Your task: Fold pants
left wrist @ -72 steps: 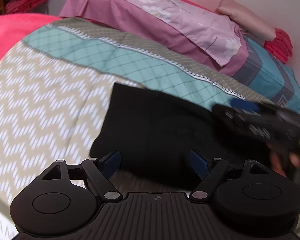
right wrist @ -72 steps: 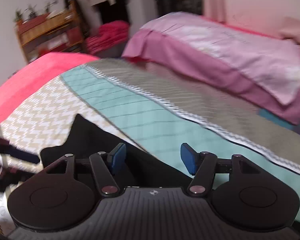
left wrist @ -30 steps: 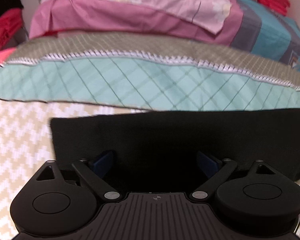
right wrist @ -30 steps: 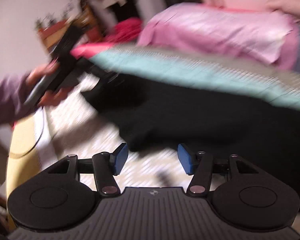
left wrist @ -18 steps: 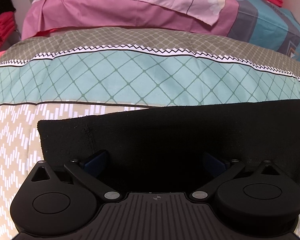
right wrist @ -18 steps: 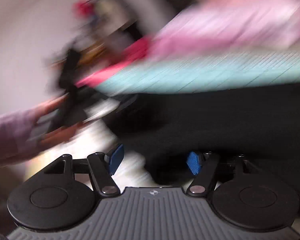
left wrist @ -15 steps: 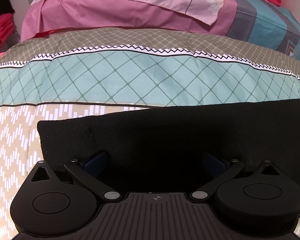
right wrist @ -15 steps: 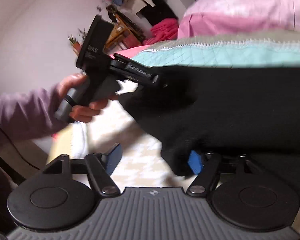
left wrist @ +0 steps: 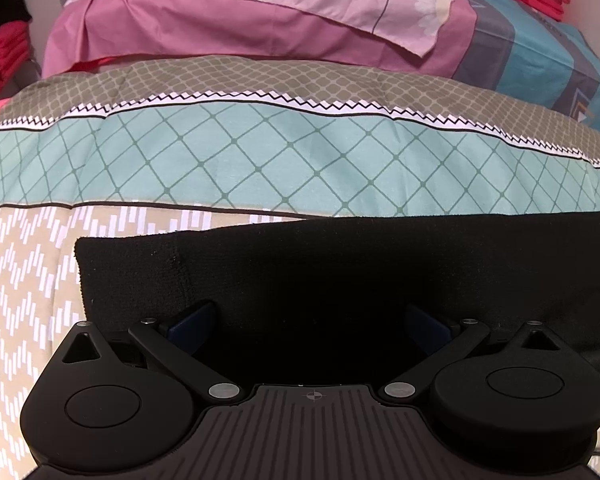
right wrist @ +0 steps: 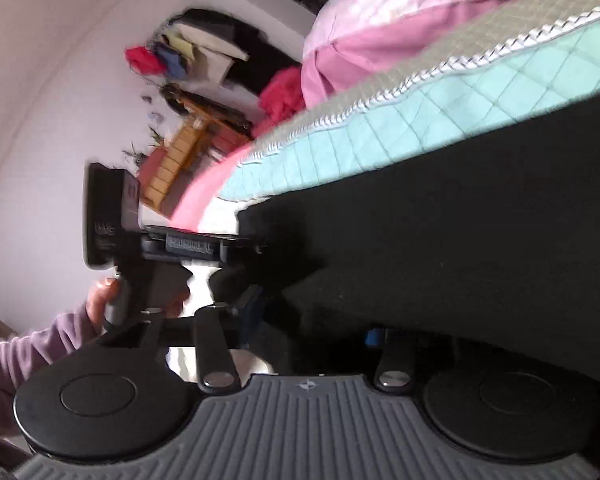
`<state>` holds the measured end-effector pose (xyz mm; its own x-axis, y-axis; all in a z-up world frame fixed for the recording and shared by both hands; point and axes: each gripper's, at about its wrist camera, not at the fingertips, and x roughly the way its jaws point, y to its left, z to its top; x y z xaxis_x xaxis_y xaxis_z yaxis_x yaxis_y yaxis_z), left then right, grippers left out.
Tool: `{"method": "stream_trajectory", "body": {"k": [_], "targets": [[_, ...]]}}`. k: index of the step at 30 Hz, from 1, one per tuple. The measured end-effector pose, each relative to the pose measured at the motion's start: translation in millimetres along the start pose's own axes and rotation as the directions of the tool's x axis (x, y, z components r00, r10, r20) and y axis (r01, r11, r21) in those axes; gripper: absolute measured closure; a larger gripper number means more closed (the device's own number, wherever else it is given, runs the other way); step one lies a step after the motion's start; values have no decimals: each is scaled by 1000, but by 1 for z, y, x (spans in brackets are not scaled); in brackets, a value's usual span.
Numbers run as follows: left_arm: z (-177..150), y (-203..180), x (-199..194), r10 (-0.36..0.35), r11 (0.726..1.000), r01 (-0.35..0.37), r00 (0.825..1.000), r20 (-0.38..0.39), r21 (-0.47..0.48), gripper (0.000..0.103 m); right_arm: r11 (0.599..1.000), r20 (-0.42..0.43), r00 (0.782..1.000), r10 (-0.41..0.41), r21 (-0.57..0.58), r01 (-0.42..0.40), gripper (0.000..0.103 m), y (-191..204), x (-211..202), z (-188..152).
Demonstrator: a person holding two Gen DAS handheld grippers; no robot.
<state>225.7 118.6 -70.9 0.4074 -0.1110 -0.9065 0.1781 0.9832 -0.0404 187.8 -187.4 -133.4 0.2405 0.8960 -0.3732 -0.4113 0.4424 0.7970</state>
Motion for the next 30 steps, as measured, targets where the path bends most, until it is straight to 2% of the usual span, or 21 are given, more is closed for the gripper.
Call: {"method": "stream_trajectory", "body": {"k": [2, 4, 5, 7, 10, 13, 14, 15, 16, 17, 18, 19, 20, 22, 23, 24, 25, 26, 28, 29, 30], "targets": [[0, -2, 0, 9, 1000, -9, 1000, 2, 6, 0, 984, -201, 979, 17, -170, -52, 37, 26, 11, -18], [-1, -3, 1, 13, 1000, -13, 1000, 5, 11, 0, 940, -177, 979, -101, -339, 35, 38, 48, 0, -31], [-1, -4, 1, 15, 1000, -15, 1000, 5, 11, 0, 935, -156, 977, -142, -345, 81, 38, 50, -12, -31], [-1, -4, 1, 18, 1000, -18, 1000, 6, 5, 0, 957, -93, 981, -171, -253, 143, 37, 46, -45, -25], [-1, -6, 1, 29, 1000, -29, 1000, 7, 4, 0, 985, 75, 988, -133, -97, 140, 26, 31, -112, -23], [-1, -8, 2, 40, 999, -40, 999, 7, 7, 0, 960, 236, 931, -278, 51, 274, 26, 2, -166, -28], [-2, -9, 2, 45, 999, -45, 999, 8, 10, 0, 931, 263, 893, -365, 114, 347, 38, -12, -182, -31], [-2, -10, 3, 51, 999, -51, 999, 10, 13, 0, 890, 281, 846, -453, 196, 411, 68, -25, -203, -33], [-3, -11, 3, 59, 998, -59, 998, 14, 18, 0, 850, 296, 803, -518, 285, 443, 74, -33, -226, -34], [-4, -13, 3, 67, 997, -68, 998, 20, 23, 0, 816, 340, 750, -568, 353, 458, 61, -37, -253, -37], [-5, -14, 3, 76, 997, -77, 997, 26, 27, 0, 786, 408, 675, -615, 389, 481, 47, -32, -279, -42], [-6, -16, 4, 86, 996, -87, 996, 32, 29, 0, 751, 469, 587, -660, 410, 517, 44, -25, -301, -46], [-7, -18, 4, 96, 995, -97, 995, 38, 28, 0, 696, 510, 480, -714, 440, 567, 44, -17, -320, -49], [-9, -20, 5, 114, 993, -115, 992, 52, 16, 0, 519, 476, 271, -837, 530, 671, 41, -17, -349, -45], [-10, -22, 6, 124, 992, -125, 990, 61, 13, 0, 415, 426, 182, -886, 556, 720, 41, -21, -351, -39], [-11, -23, 6, 132, 991, -133, 989, 69, 9, 0, 343, 390, 129, -912, 550, 761, 41, -27, -351, -33], [-12, -24, 6, 138, 990, -138, 988, 77, 4, 0, 311, 382, 107, -918, 525, 792, 41, -34, -349, -29], [-13, -24, 6, 141, 990, -142, 987, 82, -1, 0, 301, 377, 107, -920, 503, 810, 43, -40, -340, -26], [-12, -24, 6, 146, 989, -147, 986, 85, -3, 0, 306, 337, 153, -929, 464, 831, 58, -58, -328, -20], [-12, -24, 6, 148, 989, -148, 986, 83, -4, 0, 308, 332, 169, -928, 427, 850, 86, -68, -331, -25], [-11, -24, 6, 149, 989, -149, 986, 80, -3, 0, 285, 323, 159, -933, 393, 874, 93, -73, -324, -27]]}}
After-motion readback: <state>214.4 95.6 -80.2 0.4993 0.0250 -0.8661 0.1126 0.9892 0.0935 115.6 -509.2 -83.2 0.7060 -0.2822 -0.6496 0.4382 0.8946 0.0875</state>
